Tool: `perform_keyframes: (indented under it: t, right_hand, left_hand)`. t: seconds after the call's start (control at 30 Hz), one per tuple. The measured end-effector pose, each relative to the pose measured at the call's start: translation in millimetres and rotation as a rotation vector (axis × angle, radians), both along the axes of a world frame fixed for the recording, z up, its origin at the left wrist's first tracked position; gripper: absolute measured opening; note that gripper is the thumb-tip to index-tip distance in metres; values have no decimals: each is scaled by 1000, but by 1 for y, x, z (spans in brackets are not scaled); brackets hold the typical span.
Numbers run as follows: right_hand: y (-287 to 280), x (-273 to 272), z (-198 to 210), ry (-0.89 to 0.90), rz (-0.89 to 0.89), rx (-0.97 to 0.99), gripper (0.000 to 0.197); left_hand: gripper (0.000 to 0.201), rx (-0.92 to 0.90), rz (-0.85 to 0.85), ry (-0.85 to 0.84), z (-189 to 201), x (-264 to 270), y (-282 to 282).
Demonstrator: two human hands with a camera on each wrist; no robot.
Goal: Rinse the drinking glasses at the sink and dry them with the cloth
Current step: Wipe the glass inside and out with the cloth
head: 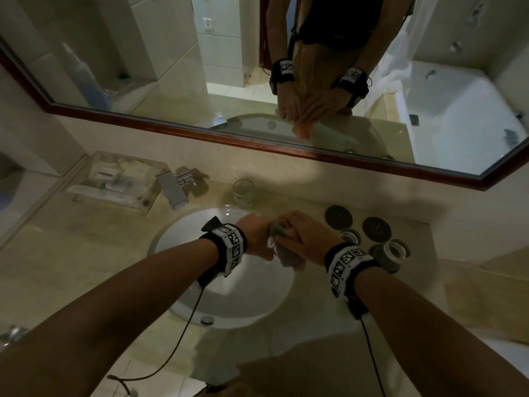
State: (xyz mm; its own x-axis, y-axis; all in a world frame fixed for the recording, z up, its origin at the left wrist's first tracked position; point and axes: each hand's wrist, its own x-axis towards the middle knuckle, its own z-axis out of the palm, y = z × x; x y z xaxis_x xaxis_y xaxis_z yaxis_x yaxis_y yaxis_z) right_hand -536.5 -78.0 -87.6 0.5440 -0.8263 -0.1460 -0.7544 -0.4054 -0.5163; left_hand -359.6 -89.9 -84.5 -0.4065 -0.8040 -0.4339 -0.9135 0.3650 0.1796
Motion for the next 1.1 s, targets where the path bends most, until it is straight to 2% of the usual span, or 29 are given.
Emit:
perform_keyframes:
  t: [0.07,0.17,0.2,0.23,0.27,0.3,0.33,0.37,0.4,0.43,0.5,0.6,0.63,0.7,0.77,0.83,0.93,1.0,1.07,1.1]
  right_hand:
    - [-4,6,3,-139,-205,82,32]
    - [-13,7,10,-97,-289,307,39]
    - [-19,13,-4,-90,-353,375,39]
    - [-10,2,-19,-100,-395,530,37]
    - [-4,-8,-22,-289,-561,817,33]
    - [-6,-7,-19,-307,-915,879,29]
    - [4,-6,-10,-464,-1025,1018,29]
    - [17,-9,-6,-596,-797,1113,36]
    - [8,-4,-10,-570,-876,1125,39]
    - [1,6,-1,-635,-917,1141,38]
    - [2,-5,-2,-716,-817,998,29]
    - [-6,0,-10,-864,-731,937,44]
    - [-8,0,-11,-861,-719,938,38]
    - [-9,-4,-4,-609,-706,875,24]
    - [-10,-12,-1,-434,-695,866,33]
    - [-18,-19,-3,-251,-670,813,50]
    - [-17,-28,0,43,-559,601,41]
    - [-12,-38,1,170,-498,540,39]
    - [-4,-50,1,329,-355,486,37]
    - [4,-57,1,391,-352,470,39]
  left_hand:
    - [44,-31,-10,65,1,-1,-1]
    - [62,-125,-65,157,5,-2,0]
    - [64,-166,-97,165,6,-2,0]
    - [64,-211,-132,159,7,-1,-1]
    - [63,-256,-164,148,7,-1,-2]
    - [61,-291,-182,141,7,0,-3]
    - [60,-314,-187,138,6,0,-3]
    - [59,-333,-191,138,5,0,-3]
    - [59,-349,-195,138,4,0,-2]
    - [60,-360,-198,140,3,-1,-1]
    - [67,-374,-197,139,-1,-2,3]
    - [70,-401,-186,101,-6,-5,7]
    - [69,-407,-183,77,-7,-6,7]
    - [66,-413,-189,13,-7,-7,6]
    - [64,-411,-202,-56,-5,-8,4]
    - [60,-400,-208,-123,-5,-9,4]
    - [55,-369,-200,-185,-9,-10,5]
    - [55,-351,-207,-202,-13,-13,6]
    - [54,-338,-217,-202,-15,-18,7]
    - [53,-328,-221,-197,-15,-22,8]
